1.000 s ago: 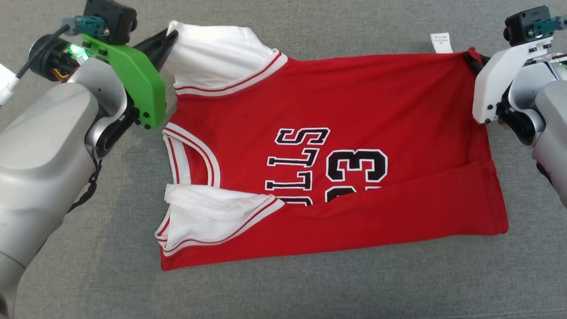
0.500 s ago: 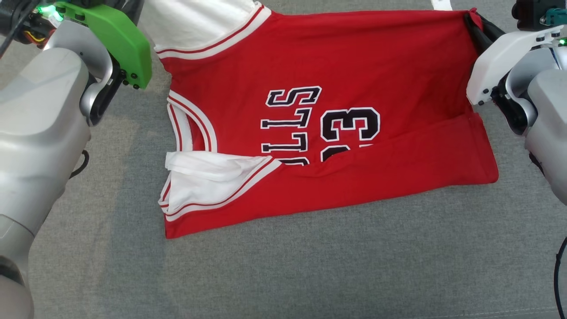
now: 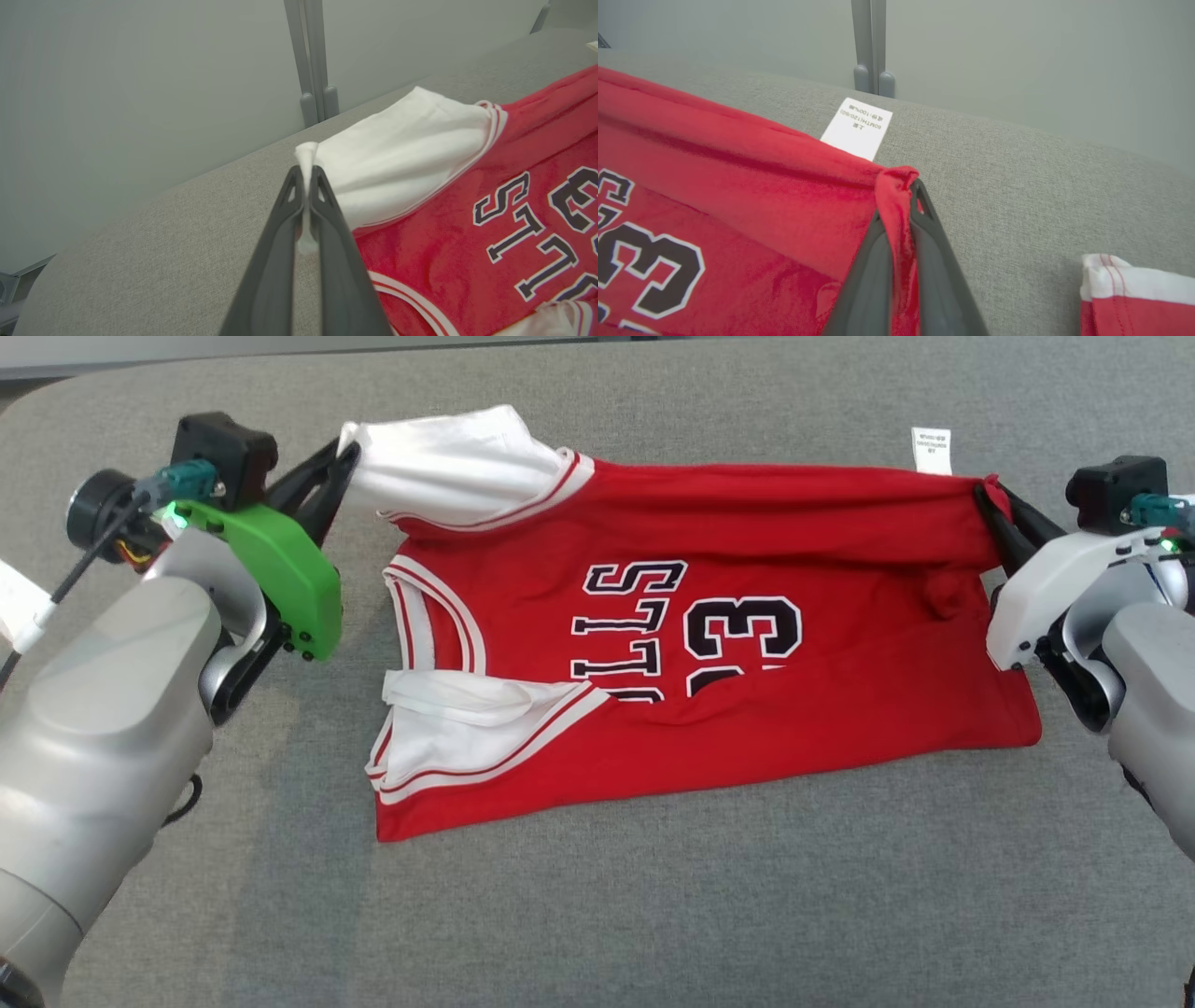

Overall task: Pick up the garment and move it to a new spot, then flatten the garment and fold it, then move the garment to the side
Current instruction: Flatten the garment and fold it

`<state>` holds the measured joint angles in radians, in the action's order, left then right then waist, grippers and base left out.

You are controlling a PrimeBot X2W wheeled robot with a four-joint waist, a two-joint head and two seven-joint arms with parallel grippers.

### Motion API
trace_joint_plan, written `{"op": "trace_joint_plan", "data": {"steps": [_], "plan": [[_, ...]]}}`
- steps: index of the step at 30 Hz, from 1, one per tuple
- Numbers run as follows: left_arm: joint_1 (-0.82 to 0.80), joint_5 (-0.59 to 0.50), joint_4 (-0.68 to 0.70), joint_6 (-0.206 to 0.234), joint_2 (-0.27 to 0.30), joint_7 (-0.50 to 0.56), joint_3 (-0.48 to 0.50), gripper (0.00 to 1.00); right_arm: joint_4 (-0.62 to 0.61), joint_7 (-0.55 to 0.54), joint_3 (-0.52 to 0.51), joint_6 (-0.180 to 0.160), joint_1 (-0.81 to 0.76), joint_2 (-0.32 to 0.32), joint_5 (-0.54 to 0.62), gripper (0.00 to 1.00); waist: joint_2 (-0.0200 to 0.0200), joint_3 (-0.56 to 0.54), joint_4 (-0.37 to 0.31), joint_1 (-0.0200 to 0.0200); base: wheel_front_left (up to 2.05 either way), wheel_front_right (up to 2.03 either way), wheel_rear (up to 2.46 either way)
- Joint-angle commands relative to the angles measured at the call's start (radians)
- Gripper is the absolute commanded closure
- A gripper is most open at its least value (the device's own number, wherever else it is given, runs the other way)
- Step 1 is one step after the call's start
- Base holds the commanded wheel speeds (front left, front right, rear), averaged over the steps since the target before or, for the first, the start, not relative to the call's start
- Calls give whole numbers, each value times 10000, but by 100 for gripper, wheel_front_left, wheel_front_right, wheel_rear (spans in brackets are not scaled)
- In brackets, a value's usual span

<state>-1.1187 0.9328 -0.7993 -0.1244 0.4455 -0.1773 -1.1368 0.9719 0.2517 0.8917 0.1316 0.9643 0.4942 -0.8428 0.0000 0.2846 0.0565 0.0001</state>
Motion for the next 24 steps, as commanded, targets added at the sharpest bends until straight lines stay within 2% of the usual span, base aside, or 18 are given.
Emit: {"op": "trace_joint_plan", "data": {"steps": [1, 7, 16, 20, 24], "plan": [[318, 85, 221, -41, 172, 23, -87, 100, -76, 82, -57, -19, -304, 156, -100, 100, 0, -431, 114, -1, 0, 0, 0], [1317, 514, 1764, -51, 1085, 545, -506, 100, -499, 137, -241, -19, -1100, 401, -220, 100, 0, -1045, 228, -1, 0, 0, 0], [2764, 1454, 4798, -62, 2573, 2228, -1130, 100, -1089, 139, -402, -19, -2425, 669, -241, 100, 0, -1630, 298, -1, 0, 0, 0], [3310, 1755, 5566, -63, 2998, 2799, -1232, 100, -1245, 48, -146, -19, -2779, 785, -533, 100, 0, -1775, 247, -1, 0, 0, 0], [3695, 1852, 5983, 45, 3157, 2950, -1276, 100, -1470, -300, 205, -19, -3022, 968, -814, 100, 0, -1838, 178, -1, 0, 0, 0]]}}
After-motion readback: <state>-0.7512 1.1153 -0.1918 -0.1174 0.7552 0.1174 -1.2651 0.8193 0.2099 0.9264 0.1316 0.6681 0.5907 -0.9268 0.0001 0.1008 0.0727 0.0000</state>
